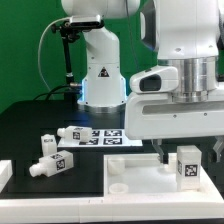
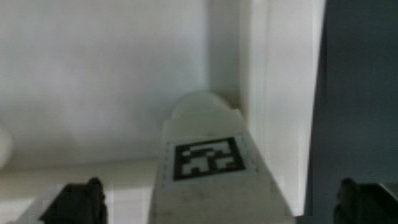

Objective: Assemble one leg

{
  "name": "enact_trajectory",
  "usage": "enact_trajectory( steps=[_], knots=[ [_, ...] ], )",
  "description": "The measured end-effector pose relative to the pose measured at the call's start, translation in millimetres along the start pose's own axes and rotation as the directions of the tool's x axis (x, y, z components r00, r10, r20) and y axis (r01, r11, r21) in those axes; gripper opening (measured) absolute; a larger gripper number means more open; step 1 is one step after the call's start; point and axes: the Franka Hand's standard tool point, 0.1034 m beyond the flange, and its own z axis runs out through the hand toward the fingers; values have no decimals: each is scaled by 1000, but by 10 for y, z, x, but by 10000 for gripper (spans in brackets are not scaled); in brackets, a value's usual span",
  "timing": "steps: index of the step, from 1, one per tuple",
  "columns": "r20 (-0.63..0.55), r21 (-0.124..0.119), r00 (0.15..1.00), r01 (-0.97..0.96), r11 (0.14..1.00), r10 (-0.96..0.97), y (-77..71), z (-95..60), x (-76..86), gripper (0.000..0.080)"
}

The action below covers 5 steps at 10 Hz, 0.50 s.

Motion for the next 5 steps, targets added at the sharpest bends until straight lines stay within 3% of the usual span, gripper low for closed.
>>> enact_trajectory(
  steps=[1,2,3,5],
  knots=[
    [0,1,996,-87,996,87,-4,0,-1,557],
    [0,2,988,-151,988,151,-5,0,-1,361],
    [0,1,975,-223,975,223,-1,0,0,284],
    [3,4,905,-425,905,425,2,0,-1,284]
  ],
)
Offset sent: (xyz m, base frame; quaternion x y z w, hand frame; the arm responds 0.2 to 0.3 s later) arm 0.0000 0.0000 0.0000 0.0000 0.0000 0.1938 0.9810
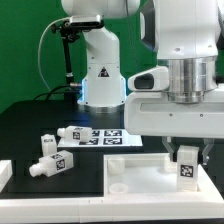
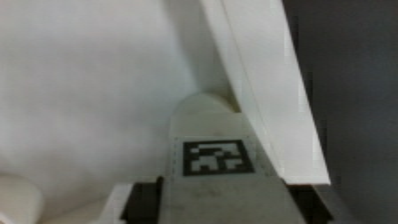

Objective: Assemble one leg

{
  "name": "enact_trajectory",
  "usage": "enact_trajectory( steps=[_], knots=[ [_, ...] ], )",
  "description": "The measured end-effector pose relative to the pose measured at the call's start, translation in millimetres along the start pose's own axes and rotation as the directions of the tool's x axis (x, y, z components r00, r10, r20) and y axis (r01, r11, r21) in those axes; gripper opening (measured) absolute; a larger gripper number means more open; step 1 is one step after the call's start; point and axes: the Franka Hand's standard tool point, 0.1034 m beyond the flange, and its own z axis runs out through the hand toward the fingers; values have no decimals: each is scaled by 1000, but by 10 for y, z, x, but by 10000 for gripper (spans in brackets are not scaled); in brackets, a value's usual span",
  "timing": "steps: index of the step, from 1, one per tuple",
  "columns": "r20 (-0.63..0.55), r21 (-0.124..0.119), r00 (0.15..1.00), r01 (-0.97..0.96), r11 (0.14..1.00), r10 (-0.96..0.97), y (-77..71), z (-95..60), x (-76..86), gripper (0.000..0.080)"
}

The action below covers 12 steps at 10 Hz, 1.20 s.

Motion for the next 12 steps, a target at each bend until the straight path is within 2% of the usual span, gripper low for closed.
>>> enact_trajectory(
  steps=[1,2,4,6,7,8,9,10,11,12],
  knots=[
    [5,4,988,-156,988,156,3,0,0,284],
    [13,-4,954,-299,954,299,8,0,-10,284],
    [33,18,773,-634,773,633,-20,12,10,284],
    [56,14,549,-835,550,834,-31,12,16,285],
    [56,12,525,-851,525,849,-34,10,12,285],
    [56,12,529,-848,530,846,-31,14,10,293],
    [54,16,571,-821,571,819,-27,16,12,293],
    [45,32,737,-675,737,674,6,28,28,472],
    [33,47,861,-509,859,508,37,31,59,608],
    [24,57,928,-373,926,372,49,31,78,608]
  ],
)
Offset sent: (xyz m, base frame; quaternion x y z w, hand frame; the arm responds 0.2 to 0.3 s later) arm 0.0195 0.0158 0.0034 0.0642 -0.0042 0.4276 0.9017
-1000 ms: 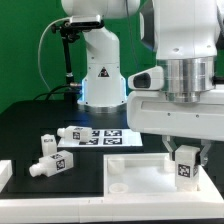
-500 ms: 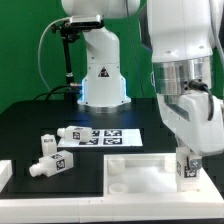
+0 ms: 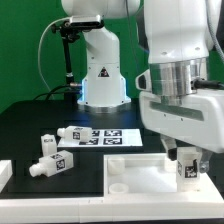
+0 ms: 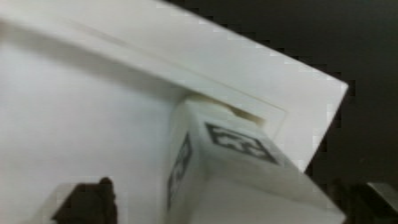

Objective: Assemble one leg

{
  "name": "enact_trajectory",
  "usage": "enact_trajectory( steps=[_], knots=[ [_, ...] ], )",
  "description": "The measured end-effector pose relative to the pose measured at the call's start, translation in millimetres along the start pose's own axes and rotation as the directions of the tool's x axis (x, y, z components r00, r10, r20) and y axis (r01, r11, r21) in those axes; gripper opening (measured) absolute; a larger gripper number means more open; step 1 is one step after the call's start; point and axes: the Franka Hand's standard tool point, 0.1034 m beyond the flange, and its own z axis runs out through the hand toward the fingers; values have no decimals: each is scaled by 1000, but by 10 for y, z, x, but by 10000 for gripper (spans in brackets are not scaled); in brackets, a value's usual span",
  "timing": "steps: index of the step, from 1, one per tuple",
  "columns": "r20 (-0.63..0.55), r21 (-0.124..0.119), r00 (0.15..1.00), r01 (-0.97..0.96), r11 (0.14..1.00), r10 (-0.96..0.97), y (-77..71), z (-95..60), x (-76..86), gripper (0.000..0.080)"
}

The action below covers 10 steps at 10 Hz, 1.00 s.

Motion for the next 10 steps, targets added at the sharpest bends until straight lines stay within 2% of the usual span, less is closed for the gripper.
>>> enact_trajectory(
  steps=[1,4,5,6,8,9,10],
  knots=[
    [-1,2,997,72,997,-72,-6,7,-24,638],
    [-5,-5,964,265,964,-265,-5,6,-18,647],
    [-13,-29,872,489,872,-490,-47,-6,-47,649],
    [-15,-39,786,617,786,-617,-84,-17,-59,649],
    [-16,-39,817,576,816,-577,-66,-11,-44,649],
    [-16,-39,817,576,816,-577,-66,-11,-43,512],
    [-16,-39,818,574,818,-575,-66,-10,-44,326]
  ],
)
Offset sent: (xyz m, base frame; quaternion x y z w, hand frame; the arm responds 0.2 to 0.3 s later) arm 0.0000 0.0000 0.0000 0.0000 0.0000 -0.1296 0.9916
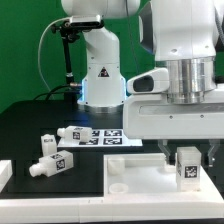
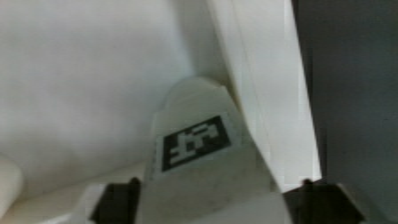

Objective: Assemble one leg

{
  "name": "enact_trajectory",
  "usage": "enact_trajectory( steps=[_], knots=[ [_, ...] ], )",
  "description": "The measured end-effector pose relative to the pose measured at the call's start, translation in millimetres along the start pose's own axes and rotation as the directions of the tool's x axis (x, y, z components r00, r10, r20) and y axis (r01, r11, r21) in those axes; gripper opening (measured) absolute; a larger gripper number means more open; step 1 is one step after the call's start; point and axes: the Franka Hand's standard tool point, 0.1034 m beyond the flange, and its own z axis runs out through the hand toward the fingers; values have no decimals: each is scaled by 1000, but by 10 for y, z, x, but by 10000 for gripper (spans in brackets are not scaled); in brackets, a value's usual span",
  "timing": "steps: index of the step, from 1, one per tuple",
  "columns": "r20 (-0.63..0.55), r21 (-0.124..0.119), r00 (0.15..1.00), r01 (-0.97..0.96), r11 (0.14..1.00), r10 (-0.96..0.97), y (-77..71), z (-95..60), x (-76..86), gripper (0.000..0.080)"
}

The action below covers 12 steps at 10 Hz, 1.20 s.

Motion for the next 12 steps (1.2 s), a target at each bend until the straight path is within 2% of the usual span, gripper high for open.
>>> enact_trajectory(
  steps=[1,3,4,5,6,7,8,9,12],
  knots=[
    [0,0,997,-75,997,75,11,1,3,288],
    [-1,-1,980,-197,980,197,20,0,8,288],
    [0,-3,958,-285,958,285,24,0,10,288],
    [0,-9,897,-443,897,443,32,-2,6,288],
    [7,-28,800,-600,799,600,29,-5,-23,288],
    [9,-41,661,-749,661,750,12,-9,-35,288],
    [18,-31,483,-875,483,875,23,1,-12,288],
    [37,-30,344,-938,345,938,41,2,-4,288],
    [56,-39,146,-988,148,988,46,0,1,288]
  ],
)
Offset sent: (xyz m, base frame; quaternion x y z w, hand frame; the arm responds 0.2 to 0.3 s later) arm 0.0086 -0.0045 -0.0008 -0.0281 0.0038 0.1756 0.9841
